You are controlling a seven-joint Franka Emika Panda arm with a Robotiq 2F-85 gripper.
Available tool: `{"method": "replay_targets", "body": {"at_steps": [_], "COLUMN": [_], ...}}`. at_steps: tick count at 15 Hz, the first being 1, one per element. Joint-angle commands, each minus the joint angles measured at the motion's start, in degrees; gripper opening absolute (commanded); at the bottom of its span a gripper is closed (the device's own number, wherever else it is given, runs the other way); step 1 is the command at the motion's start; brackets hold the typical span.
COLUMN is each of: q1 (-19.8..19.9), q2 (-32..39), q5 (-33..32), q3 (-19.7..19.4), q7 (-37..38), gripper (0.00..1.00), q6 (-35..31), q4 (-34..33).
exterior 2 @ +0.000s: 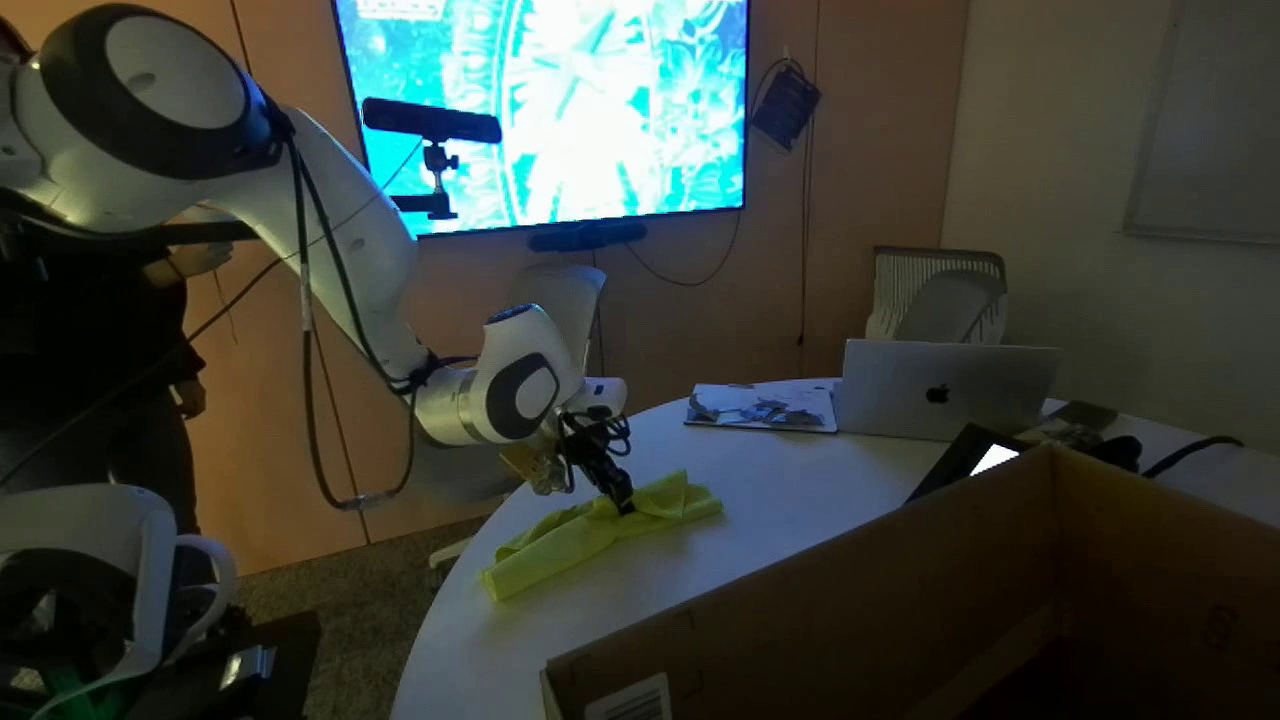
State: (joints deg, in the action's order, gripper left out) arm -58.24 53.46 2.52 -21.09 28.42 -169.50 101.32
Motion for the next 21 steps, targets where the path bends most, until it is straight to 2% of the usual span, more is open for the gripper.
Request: {"method": "replay_targets", "body": {"at_steps": [1, 2, 3, 4, 6, 9, 11, 14, 18, 21], "q1": [0.6, 0.7, 1.0, 1.0, 1.0, 3.1, 5.5, 12.4, 22.8, 29.2], "q2": [1.9, 2.0, 1.6, 1.1, -0.4, -5.0, -7.9, -12.9, -17.0, -17.7], "q5": [-1.2, -1.3, -1.4, -1.5, -1.6, -2.1, -2.7, -4.6, -9.4, -14.7], "q3": [-0.2, -0.1, 0.1, 0.1, 0.4, 4.1, 7.8, 16.5, 26.6, 30.8], "q7": [-0.5, -0.6, -0.8, -0.8, -1.4, -6.0, -10.6, -19.8, -31.5, -38.6], "gripper": [0.44, 0.51, 0.51, 0.58, 0.74, 0.98, 1.00, 1.00, 1.00, 1.00], "q6": [2.2, 2.4, 2.6, 2.6, 2.1, -0.8, -3.4, -7.1, -8.5, -8.4], "q4": [-3.4, -3.5, -3.3, -2.8, -1.3, 2.8, 5.7, 11.3, 19.8, 24.9]}}
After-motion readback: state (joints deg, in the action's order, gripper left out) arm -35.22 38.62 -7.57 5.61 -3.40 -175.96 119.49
